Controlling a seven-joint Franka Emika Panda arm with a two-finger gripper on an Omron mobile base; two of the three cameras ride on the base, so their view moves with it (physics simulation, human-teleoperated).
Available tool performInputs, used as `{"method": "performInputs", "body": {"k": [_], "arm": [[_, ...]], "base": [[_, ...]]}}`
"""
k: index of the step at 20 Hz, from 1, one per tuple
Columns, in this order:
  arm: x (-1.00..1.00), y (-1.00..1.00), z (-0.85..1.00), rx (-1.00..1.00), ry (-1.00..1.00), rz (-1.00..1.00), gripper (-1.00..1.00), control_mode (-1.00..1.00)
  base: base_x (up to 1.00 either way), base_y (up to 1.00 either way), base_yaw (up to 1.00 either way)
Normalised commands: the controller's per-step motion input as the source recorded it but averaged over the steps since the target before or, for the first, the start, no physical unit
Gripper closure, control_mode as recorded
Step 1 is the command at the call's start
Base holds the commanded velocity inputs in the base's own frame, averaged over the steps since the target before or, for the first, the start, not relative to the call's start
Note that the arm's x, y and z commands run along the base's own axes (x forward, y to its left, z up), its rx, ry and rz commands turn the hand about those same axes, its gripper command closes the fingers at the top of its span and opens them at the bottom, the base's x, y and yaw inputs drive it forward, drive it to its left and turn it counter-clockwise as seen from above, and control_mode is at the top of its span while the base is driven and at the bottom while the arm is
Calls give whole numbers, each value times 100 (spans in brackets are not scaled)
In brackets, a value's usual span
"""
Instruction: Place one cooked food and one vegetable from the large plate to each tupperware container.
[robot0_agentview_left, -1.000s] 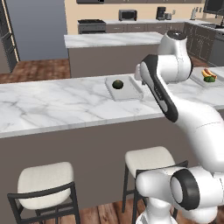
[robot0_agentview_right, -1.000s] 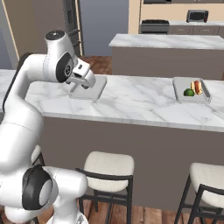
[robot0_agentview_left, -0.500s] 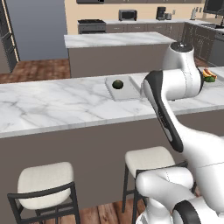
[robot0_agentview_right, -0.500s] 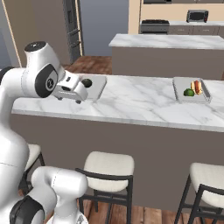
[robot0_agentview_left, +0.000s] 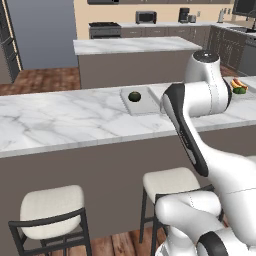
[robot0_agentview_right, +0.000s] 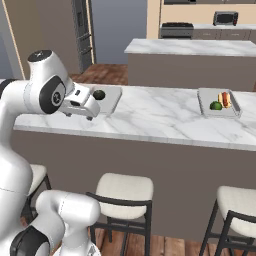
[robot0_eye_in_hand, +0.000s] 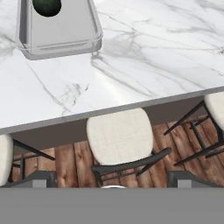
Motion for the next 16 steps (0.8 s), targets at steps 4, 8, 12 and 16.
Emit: {"method": "performInputs", "body": {"k": [4,8,12,16], "arm": [[0,0,0,0,0,0,-100,100],[0,0,0,0,0,0,-100,100],[0,0,0,0,0,0,-100,100],[0,0,0,0,0,0,-100,100]], "base": [[-1,-54,0],[0,-91,1],[0,-100,0],[0,-100,0]]}}
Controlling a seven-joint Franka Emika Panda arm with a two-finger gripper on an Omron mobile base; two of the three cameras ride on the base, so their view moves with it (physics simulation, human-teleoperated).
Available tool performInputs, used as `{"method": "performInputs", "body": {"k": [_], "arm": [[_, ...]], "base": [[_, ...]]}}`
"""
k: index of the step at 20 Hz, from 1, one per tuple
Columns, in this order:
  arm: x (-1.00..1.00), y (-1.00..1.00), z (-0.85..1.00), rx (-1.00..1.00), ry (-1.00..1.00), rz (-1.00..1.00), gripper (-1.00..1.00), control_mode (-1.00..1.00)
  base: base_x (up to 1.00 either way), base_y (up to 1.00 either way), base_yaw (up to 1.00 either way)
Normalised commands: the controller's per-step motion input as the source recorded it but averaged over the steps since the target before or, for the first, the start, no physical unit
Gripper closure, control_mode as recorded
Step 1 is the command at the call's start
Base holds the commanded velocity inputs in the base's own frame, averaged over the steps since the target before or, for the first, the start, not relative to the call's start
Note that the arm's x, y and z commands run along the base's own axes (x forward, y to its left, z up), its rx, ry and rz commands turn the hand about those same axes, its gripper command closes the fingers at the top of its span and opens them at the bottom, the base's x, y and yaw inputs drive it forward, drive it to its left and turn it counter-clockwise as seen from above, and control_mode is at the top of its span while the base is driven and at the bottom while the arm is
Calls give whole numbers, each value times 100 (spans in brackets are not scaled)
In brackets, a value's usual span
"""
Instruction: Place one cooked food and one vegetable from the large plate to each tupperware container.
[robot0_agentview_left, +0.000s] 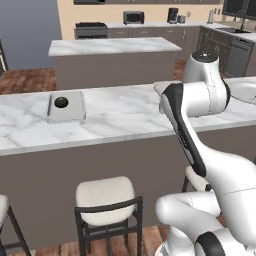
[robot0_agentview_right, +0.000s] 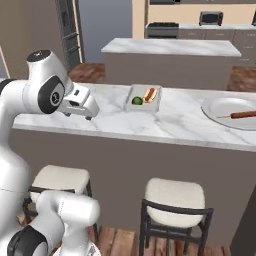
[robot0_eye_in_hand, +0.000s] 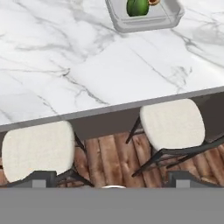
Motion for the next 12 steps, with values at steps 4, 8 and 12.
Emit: {"method": "performInputs", "body": {"k": [4,8,12], "arm": [[0,0,0,0,0,0,-100,100],[0,0,0,0,0,0,-100,100],[0,0,0,0,0,0,-100,100]], "base": [[0,-100,0],[7,-100,0],[12,-100,0]]}}
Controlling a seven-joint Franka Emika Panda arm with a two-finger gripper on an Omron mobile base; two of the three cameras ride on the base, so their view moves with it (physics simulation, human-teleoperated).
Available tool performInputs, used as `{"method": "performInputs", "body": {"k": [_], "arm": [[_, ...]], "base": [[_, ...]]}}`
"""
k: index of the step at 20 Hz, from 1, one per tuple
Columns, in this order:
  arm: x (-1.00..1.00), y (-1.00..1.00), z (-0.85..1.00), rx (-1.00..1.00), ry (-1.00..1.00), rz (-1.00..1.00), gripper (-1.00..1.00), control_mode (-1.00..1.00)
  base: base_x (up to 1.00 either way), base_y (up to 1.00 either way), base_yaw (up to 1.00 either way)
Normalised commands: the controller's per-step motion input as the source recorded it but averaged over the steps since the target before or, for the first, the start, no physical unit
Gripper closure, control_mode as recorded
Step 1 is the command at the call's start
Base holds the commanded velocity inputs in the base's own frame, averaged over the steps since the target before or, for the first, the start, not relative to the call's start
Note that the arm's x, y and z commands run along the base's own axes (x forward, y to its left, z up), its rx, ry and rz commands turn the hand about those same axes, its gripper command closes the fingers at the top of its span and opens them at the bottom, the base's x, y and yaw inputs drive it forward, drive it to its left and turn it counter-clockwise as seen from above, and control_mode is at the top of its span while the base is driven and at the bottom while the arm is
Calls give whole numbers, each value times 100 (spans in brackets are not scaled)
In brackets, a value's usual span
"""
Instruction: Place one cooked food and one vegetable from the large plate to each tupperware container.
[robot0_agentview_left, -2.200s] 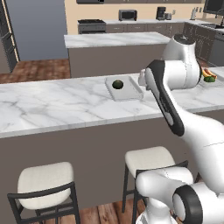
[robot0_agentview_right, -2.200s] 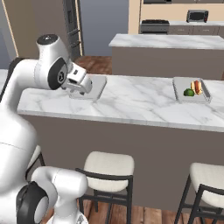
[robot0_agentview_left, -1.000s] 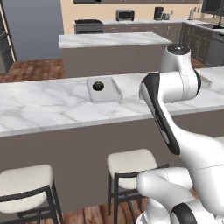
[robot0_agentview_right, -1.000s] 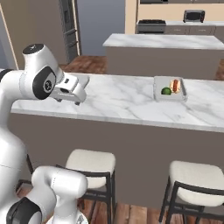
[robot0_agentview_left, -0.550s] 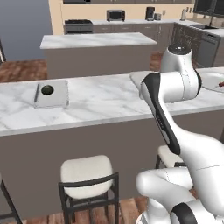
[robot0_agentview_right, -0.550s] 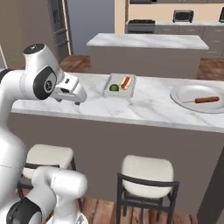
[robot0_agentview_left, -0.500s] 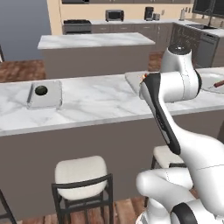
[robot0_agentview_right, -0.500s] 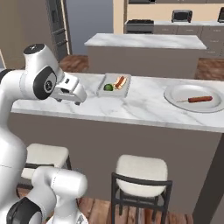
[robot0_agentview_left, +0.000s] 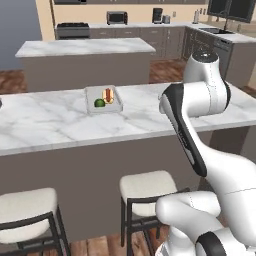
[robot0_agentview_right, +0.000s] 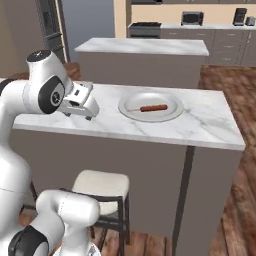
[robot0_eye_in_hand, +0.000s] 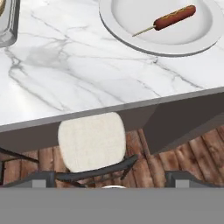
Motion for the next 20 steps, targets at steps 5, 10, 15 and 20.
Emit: {"method": "performInputs", "body": {"k": [5,10,15,20], "arm": [[0,0,0,0,0,0,-100,100],[0,-2,0,0,0,0,-100,-100],[21,-1,0,1,0,-2,-100,-100],[71,0,1,19,-5,-46,-100,-100]], "base": [[18,-88,0],[3,-21,0],[0,0,0],[0,0,0]]}}
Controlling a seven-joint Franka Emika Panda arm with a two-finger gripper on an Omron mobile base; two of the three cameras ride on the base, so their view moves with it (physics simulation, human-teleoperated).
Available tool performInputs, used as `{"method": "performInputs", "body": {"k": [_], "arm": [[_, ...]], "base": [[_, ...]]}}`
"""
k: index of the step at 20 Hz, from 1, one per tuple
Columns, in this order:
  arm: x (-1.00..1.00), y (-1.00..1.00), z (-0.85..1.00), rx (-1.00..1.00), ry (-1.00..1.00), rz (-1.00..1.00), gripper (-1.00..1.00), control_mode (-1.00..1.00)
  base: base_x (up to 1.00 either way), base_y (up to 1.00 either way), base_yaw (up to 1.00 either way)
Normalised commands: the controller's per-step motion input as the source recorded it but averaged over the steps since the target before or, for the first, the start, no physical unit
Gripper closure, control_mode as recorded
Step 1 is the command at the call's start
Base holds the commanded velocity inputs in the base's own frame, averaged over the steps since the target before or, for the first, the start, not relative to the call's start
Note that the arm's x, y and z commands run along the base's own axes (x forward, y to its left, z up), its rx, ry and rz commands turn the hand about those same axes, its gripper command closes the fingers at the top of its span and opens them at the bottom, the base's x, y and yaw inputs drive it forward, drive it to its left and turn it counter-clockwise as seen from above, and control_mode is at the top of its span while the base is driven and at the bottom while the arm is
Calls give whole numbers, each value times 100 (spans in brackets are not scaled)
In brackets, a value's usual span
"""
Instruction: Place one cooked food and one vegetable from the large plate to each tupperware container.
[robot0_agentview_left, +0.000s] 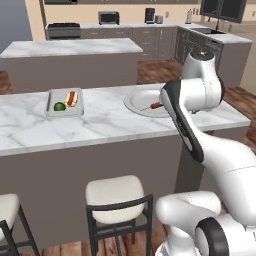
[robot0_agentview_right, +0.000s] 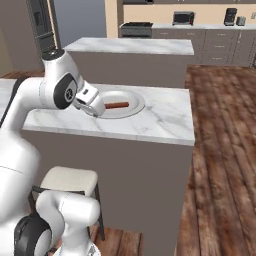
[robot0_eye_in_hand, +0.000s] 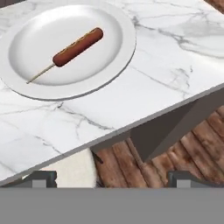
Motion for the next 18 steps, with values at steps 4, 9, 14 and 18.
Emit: {"method": "performInputs", "body": {"k": [4,9,14,18], "arm": [[64,1,22,31,-6,-53,-100,-100],[84,-1,7,22,19,-24,-100,-100],[85,0,-3,7,29,5,-100,-100],[81,0,-24,0,10,9,-100,-100]], "base": [[0,0,0],[0,0,0],[0,0,0],[0,0,0]]}}
